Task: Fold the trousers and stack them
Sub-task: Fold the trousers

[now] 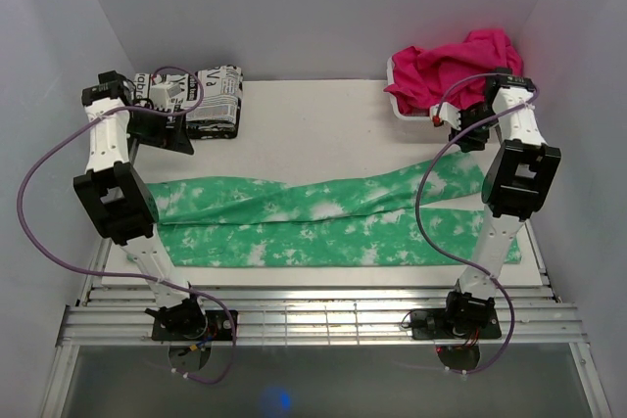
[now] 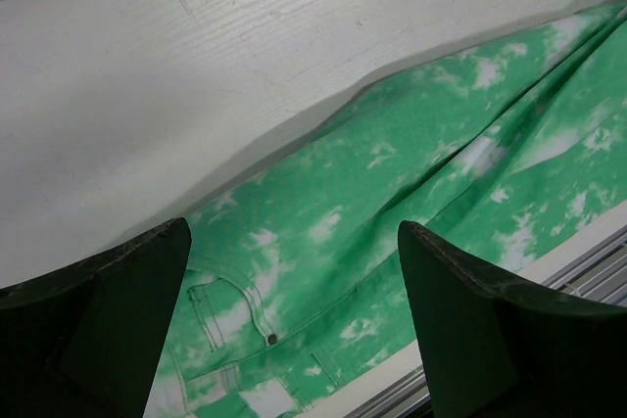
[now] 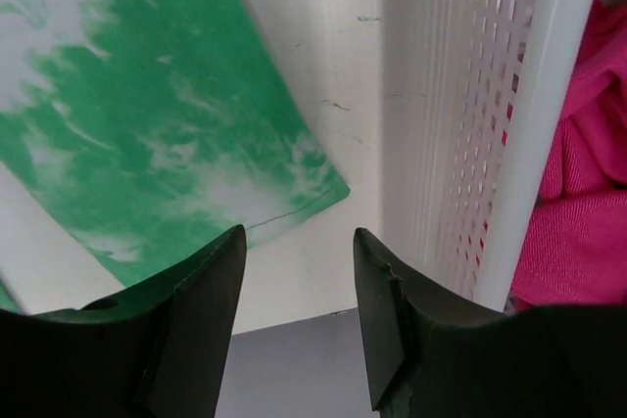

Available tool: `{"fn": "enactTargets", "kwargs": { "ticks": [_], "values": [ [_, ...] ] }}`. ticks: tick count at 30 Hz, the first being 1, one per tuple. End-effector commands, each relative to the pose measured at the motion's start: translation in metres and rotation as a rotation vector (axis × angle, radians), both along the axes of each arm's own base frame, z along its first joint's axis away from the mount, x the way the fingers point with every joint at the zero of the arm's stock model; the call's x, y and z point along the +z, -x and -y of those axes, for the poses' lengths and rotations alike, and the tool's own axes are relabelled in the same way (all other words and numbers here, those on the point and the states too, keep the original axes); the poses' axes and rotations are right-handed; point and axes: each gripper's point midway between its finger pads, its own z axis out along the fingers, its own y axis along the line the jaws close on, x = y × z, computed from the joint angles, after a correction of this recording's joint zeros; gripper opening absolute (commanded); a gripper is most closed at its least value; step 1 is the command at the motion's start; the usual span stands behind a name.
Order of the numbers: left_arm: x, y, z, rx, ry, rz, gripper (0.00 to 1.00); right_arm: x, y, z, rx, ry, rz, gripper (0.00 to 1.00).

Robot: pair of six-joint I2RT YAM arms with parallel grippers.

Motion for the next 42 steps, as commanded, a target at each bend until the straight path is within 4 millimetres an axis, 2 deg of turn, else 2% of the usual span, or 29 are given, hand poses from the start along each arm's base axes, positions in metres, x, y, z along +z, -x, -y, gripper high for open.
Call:
{"fn": "enactTargets", "kwargs": {
  "ticks": [1, 10, 18, 21, 26, 29, 30, 31, 33, 34, 37, 38, 39, 40, 42],
  "values": [
    [0.026, -0.003, 0.003, 0.008, -0.006, 0.105, 0.98, -0.002, -0.015, -0.007, 0.127, 0.054, 0.083, 0.54],
    [0.019, -0.004, -0.002, 0.051, -0.017, 0.085, 0.98, -0.024, -0.032, -0.008, 0.214, 0.077, 0.126, 0.56],
    [0.015, -0.005, -0.004, 0.072, -0.016, 0.062, 0.98, -0.063, -0.012, -0.017, 0.320, 0.092, 0.036, 0.59],
    [0.011, -0.005, -0.006, 0.080, -0.024, 0.047, 0.98, -0.081, -0.005, -0.014, 0.355, 0.129, 0.000, 0.63],
    [0.005, -0.003, -0.019, 0.118, -0.020, 0.028, 0.98, -0.098, 0.001, -0.023, 0.396, 0.134, -0.046, 0.62],
    [0.004, -0.005, -0.030, 0.153, -0.008, 0.024, 0.98, -0.105, 0.008, -0.027, 0.426, 0.148, -0.074, 0.47],
    [0.005, -0.005, -0.030, 0.155, 0.007, 0.024, 0.98, -0.107, 0.010, -0.027, 0.430, 0.156, -0.078, 0.32],
    [0.004, -0.004, -0.035, 0.168, 0.014, 0.019, 0.98, -0.108, 0.012, -0.029, 0.432, 0.154, -0.082, 0.24],
    [0.003, -0.004, -0.040, 0.184, 0.028, 0.013, 0.98, -0.100, 0.010, -0.034, 0.421, 0.142, -0.059, 0.10],
    [0.003, -0.003, -0.047, 0.200, 0.029, 0.014, 0.98, -0.095, 0.007, -0.035, 0.410, 0.137, -0.045, 0.08],
    [0.000, -0.002, -0.070, 0.266, 0.030, 0.021, 0.98, -0.068, -0.003, -0.035, 0.348, 0.134, 0.015, 0.08],
    [0.001, -0.002, -0.076, 0.281, 0.034, 0.030, 0.98, -0.047, -0.010, -0.034, 0.325, 0.137, 0.062, 0.08],
    [0.004, -0.004, -0.084, 0.294, 0.030, 0.060, 0.98, -0.038, -0.011, -0.035, 0.296, 0.120, 0.079, 0.08],
    [0.010, -0.002, -0.095, 0.308, 0.049, 0.098, 0.98, -0.014, -0.012, -0.035, 0.284, 0.122, 0.129, 0.08],
    [0.013, -0.001, -0.103, 0.300, 0.052, 0.165, 0.98, 0.007, -0.009, -0.036, 0.249, 0.103, 0.174, 0.08]
  ]
}}
